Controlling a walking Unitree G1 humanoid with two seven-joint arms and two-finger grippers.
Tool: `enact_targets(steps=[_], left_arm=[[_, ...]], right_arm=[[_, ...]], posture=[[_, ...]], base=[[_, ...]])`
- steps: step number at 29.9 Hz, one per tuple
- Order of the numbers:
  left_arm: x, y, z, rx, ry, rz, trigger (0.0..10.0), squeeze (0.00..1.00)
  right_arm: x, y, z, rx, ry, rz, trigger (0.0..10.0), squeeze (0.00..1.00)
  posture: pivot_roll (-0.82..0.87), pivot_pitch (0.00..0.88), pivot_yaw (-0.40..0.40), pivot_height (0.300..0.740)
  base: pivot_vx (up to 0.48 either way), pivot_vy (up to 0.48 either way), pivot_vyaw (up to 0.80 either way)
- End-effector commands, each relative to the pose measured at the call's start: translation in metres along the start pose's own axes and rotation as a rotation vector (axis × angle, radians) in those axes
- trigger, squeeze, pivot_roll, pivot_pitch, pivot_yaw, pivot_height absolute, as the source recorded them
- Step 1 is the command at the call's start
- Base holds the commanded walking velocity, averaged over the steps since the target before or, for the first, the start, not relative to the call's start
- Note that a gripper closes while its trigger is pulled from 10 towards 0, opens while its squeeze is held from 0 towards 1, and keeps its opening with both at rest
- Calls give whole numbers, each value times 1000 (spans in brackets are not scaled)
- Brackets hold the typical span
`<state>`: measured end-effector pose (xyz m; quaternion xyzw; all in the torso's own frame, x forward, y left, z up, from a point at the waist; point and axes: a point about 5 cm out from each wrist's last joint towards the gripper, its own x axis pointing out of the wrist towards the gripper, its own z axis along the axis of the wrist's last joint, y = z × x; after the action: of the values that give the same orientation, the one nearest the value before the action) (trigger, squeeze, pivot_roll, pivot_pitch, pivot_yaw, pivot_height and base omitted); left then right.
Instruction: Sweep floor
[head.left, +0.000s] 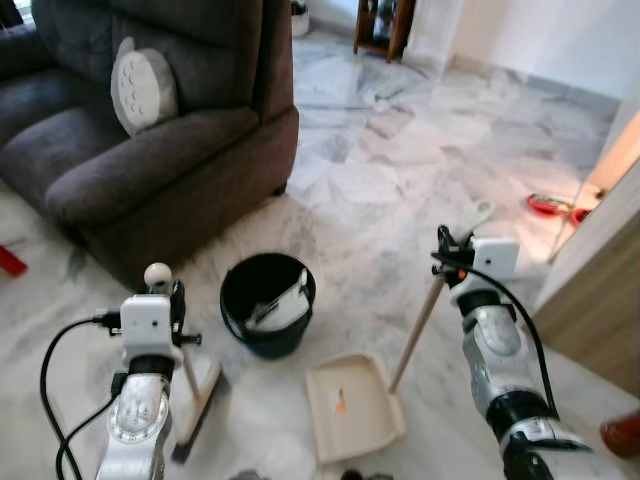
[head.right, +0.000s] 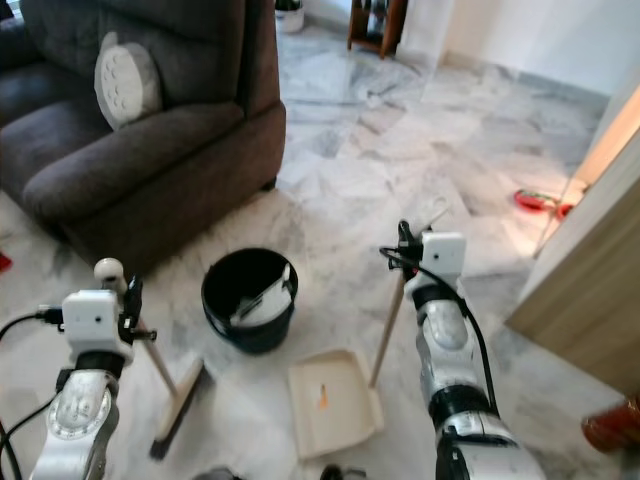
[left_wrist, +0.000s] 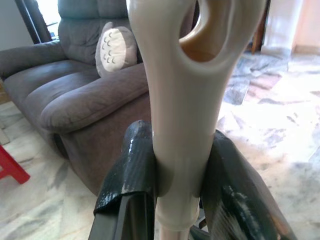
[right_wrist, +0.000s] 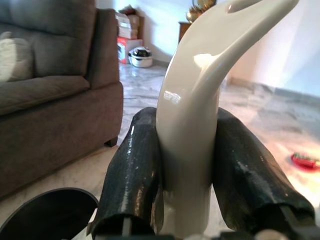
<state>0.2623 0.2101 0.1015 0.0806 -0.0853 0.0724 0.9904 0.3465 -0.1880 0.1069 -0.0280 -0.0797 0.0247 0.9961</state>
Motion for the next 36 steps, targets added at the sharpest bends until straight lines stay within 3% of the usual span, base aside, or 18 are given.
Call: enact_targets(steps=[1, 17, 36], left_arm=[[1, 1, 7, 15, -41, 2, 10000, 0], [2, 1, 5, 19, -39, 6, 10000, 0], [4, 0, 6, 19, -45, -8, 10000, 0]], right_arm=[[3, -2, 4, 0, -19, -5, 10000, 0], [3, -3, 4, 4, -5, -10, 10000, 0], [3, -2, -1, 4, 23, -13, 10000, 0]], posture=[[144, 106, -48, 740], [137, 80, -53, 740], [141, 82, -47, 740]], base=[[-274, 0, 0], [-67, 0, 0], [0, 0, -800]])
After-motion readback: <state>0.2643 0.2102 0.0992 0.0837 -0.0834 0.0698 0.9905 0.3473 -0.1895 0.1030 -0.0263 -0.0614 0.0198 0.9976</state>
